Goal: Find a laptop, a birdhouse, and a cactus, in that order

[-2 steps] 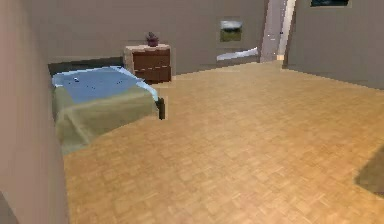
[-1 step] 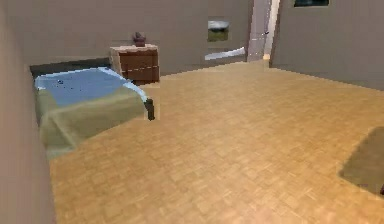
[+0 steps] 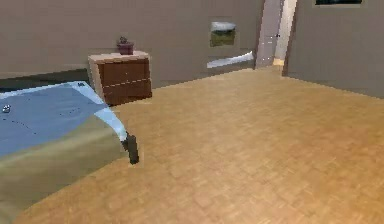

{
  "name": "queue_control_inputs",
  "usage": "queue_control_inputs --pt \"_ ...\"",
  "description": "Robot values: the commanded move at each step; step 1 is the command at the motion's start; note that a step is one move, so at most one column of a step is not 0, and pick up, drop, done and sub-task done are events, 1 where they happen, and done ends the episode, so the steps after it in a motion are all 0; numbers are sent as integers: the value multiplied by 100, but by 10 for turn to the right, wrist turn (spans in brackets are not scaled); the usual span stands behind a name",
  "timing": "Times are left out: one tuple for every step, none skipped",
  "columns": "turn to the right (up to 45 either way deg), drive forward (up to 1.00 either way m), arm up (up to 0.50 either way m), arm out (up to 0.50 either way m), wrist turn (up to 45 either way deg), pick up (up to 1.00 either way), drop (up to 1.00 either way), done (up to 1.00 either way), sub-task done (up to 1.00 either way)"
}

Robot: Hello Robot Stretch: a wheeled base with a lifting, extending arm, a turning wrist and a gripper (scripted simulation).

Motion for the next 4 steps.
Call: queue_control_inputs --pt "0 100 0 0 0 0 0 0 0" --pt "0 85 0 0 0 0 0 0 0" --pt "-360 0 0 0 0 0 0 0 0" --pt "0 100 0 0 0 0 0 0 0"
